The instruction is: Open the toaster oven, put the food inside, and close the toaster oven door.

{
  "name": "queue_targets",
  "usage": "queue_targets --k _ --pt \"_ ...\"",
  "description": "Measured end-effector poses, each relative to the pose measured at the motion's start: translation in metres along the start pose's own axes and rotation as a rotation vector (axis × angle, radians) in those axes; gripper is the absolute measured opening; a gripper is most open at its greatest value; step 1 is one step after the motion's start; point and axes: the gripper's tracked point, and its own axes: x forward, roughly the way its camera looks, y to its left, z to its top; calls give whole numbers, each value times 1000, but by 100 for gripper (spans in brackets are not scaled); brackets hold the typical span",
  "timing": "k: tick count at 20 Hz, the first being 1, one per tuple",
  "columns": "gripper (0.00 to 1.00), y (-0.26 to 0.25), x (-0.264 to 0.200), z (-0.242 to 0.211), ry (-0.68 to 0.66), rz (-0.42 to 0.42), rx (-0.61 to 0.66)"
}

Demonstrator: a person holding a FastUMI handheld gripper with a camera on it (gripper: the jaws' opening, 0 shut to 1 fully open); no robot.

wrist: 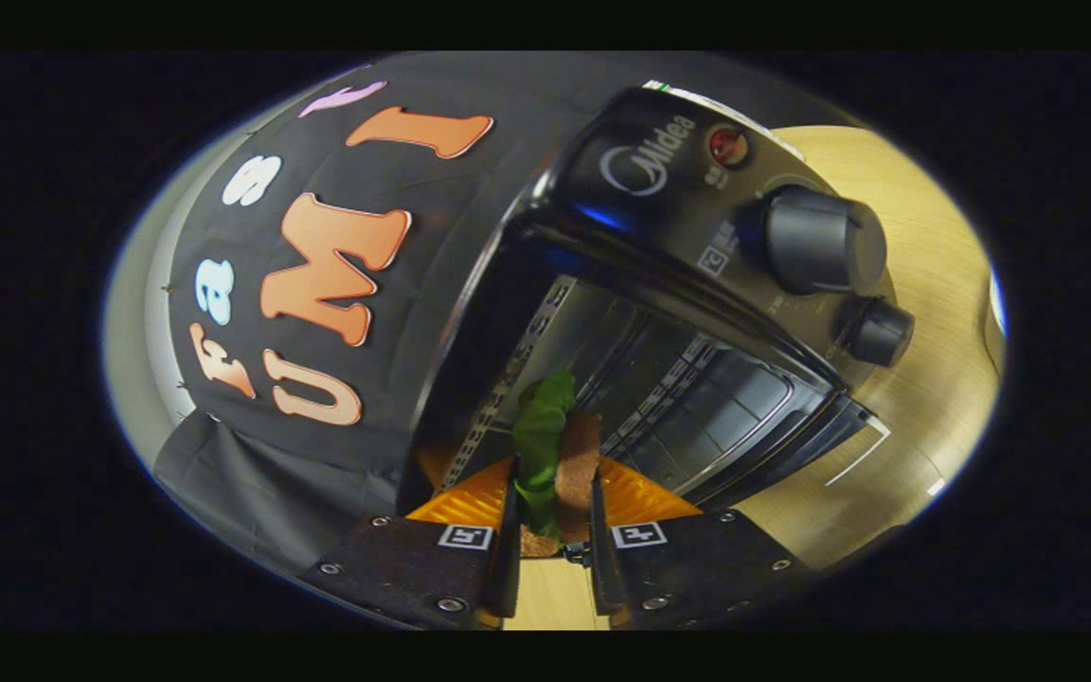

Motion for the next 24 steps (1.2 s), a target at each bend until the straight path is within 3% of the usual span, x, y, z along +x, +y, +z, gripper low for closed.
queue_targets --k 4,10,13,18,24 --pt "31 -5 6 3 -34 -66 -144" --pt "42 -9 5 6 -20 -147 -355" --pt "56 -17 4 8 0 -210 -469" --pt "71 -27 1 21 2 -304 -621" --pt "81 -22 -26 19 45 -307 -739"
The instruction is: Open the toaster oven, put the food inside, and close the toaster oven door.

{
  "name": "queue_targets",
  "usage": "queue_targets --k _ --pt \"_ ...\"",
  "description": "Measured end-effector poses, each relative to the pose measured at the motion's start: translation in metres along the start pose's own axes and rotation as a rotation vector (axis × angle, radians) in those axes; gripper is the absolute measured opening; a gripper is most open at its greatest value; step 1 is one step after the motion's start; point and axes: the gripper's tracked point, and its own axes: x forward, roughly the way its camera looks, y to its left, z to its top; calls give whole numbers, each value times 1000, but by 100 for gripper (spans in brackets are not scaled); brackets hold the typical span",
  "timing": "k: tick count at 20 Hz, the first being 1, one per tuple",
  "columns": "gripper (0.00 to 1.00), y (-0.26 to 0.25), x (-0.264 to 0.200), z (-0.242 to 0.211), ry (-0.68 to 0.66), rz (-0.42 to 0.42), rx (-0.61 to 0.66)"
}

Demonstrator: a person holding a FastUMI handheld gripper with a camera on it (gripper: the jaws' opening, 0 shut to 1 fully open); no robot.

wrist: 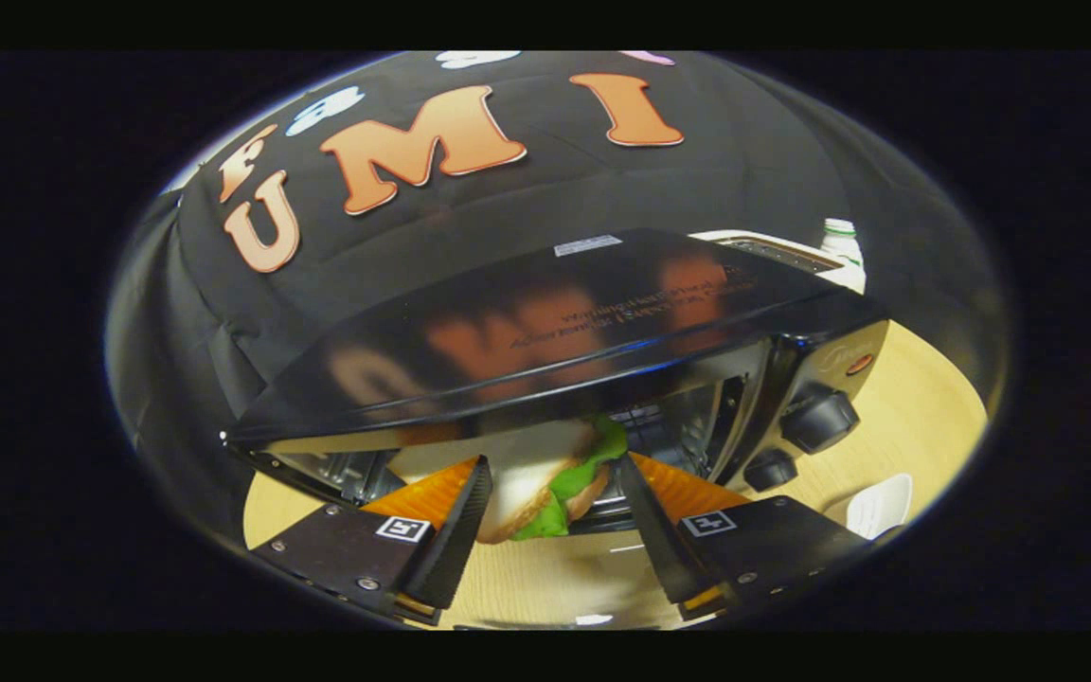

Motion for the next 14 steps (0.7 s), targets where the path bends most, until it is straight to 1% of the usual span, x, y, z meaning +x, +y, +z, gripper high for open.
queue_targets --k 4,8,11,14 --pt "82 -2 -29 -3 27 29 -21" --pt "83 -4 -63 -20 79 72 -66" --pt "83 -1 -87 -44 129 117 -112" --pt "83 -2 -109 -79 207 139 -162"
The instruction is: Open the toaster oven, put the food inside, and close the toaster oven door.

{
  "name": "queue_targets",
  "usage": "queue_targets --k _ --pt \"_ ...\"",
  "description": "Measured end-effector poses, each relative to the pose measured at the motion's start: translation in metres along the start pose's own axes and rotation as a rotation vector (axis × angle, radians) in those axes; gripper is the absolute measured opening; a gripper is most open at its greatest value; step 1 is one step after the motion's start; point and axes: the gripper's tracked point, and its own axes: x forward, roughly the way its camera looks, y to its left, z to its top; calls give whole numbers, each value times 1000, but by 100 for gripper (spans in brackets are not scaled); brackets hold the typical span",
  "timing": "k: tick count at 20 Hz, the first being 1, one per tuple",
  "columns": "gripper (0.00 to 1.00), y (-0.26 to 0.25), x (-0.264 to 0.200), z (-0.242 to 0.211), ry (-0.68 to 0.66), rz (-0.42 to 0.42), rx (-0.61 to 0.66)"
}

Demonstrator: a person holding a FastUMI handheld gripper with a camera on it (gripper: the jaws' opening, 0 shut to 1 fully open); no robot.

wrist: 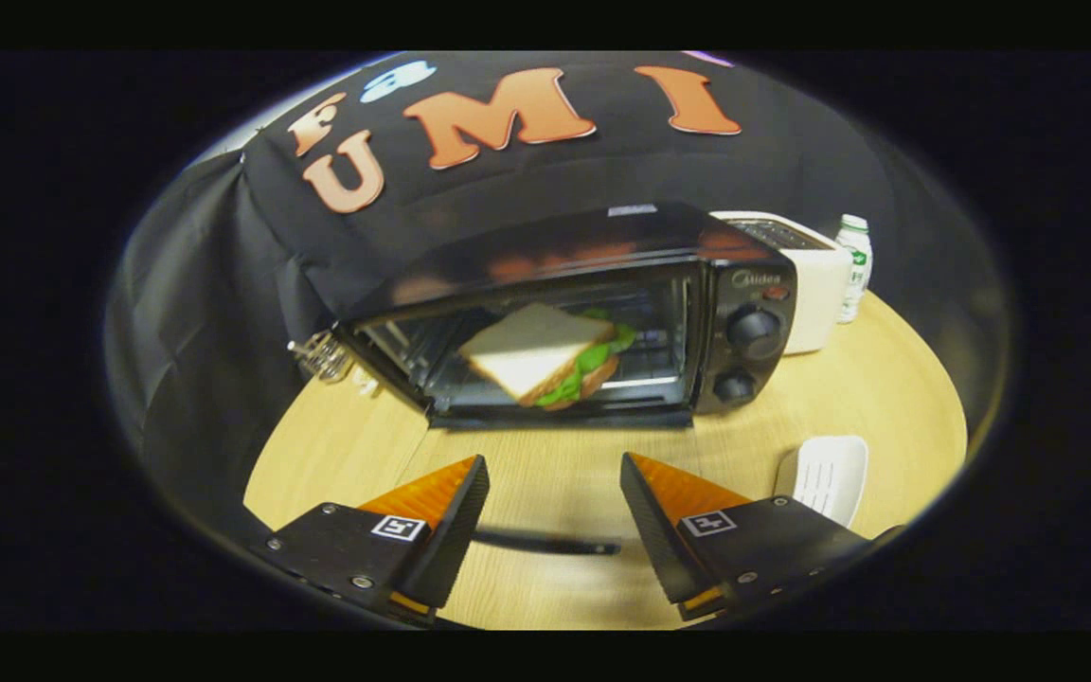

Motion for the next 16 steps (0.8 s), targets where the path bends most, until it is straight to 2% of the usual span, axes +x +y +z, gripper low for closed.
queue_targets --k 6,10,13,16 --pt "83 3 -27 -68 154 19 -92" --pt "81 0 -20 -99 238 11 -122" --pt "80 -10 -5 -111 291 -35 -146" --pt "80 -5 10 -116 315 -38 -175"
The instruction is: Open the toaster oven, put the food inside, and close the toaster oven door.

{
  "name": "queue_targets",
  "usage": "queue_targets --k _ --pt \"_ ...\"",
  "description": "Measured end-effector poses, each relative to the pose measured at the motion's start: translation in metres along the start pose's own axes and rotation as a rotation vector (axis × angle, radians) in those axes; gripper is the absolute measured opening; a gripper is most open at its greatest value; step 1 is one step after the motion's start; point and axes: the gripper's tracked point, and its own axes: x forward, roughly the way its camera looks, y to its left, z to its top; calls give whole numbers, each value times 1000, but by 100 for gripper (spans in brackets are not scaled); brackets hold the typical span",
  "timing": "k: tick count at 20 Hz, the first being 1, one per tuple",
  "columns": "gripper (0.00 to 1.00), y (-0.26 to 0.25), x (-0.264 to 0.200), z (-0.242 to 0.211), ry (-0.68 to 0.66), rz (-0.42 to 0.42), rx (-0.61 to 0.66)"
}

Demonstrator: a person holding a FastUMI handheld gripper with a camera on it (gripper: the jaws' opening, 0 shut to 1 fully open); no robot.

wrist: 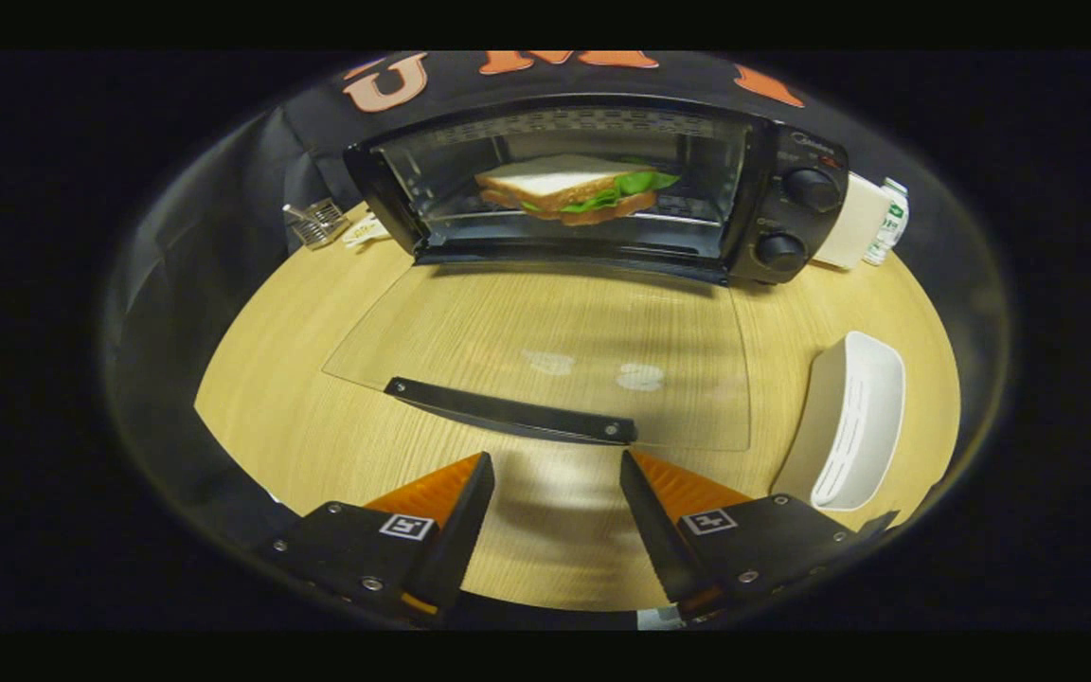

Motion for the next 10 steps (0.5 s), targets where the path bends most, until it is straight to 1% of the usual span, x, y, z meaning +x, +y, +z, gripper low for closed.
queue_targets --k 4,7,10 --pt "80 7 4 2 13 -3 -10" --pt "78 14 -13 20 -61 26 -15" --pt "78 19 -24 44 -102 39 -13"
